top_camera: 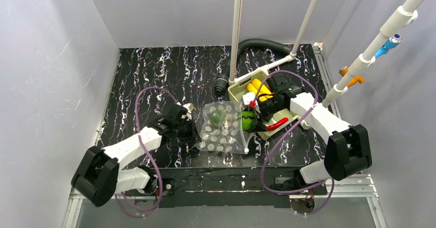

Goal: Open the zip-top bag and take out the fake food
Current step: Pick up the fake fruit from the zipper food storage bag, then place the fake fruit in the bin.

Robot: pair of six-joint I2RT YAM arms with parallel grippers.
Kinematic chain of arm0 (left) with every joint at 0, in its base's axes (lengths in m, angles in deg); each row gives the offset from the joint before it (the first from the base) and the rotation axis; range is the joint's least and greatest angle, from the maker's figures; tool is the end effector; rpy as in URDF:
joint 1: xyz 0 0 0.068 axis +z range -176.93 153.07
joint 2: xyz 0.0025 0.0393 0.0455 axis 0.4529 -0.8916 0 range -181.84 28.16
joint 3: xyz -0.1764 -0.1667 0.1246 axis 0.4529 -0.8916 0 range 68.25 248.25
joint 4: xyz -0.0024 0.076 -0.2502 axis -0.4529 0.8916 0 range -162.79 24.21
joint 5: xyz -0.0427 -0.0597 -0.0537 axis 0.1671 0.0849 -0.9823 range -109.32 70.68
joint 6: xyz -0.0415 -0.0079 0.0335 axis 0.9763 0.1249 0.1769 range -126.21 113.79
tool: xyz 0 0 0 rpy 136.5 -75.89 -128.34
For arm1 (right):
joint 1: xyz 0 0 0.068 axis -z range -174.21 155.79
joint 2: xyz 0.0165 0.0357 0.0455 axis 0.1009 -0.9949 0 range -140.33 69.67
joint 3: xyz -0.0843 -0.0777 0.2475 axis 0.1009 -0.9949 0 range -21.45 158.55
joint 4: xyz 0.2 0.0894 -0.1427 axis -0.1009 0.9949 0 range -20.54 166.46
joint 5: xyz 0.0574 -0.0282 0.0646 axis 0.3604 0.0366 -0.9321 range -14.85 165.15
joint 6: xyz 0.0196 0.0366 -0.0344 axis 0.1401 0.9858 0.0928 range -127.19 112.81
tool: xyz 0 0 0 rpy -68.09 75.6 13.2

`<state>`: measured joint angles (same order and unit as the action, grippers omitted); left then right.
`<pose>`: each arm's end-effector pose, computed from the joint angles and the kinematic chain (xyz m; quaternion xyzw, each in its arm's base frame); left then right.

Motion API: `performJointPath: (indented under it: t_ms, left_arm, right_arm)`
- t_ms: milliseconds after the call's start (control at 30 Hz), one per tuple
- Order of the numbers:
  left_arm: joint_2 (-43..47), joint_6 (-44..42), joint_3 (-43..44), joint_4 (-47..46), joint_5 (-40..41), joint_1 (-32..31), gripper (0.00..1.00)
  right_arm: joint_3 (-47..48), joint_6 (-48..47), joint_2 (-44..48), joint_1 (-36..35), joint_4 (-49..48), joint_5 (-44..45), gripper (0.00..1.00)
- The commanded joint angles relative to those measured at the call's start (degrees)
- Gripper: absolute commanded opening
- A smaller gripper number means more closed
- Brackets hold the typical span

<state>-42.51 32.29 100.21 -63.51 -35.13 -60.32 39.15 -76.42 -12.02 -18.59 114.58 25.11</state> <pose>0.1900 -0.1367 0.1758 0.0081 0.9260 -0.3123 0.2121 0.2358 0.1368 0.2539 -0.7061 0.5434 0.3114 0.3305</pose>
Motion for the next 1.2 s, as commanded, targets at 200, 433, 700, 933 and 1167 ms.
performJointPath:
  t_ms: [200,433,700,933,1167]
  left_arm:
    - [5.9,-3.4,1.1,9.1,7.2,1.1,0.0]
    - [9.6,-3.9,2.5,12.0,8.5,1.2,0.3]
    - [14.3,-4.2,3.4,13.3,8.6,1.4,0.61]
    - [20.1,-5.0,3.2,13.7,10.3,1.6,0.73]
    - [23.4,-5.7,3.5,13.6,11.0,1.7,0.86]
  right_arm:
    - [2.6,3.3,3.9,9.7,-0.4,-1.2,0.01]
    - [1.8,5.3,3.1,15.7,-0.8,12.5,0.04]
    - [-0.9,5.1,2.3,17.1,0.1,16.0,0.2]
    - [-4.1,5.9,3.7,17.1,-2.3,17.1,0.39]
    - [-7.2,7.4,6.4,17.2,-4.7,16.8,0.56]
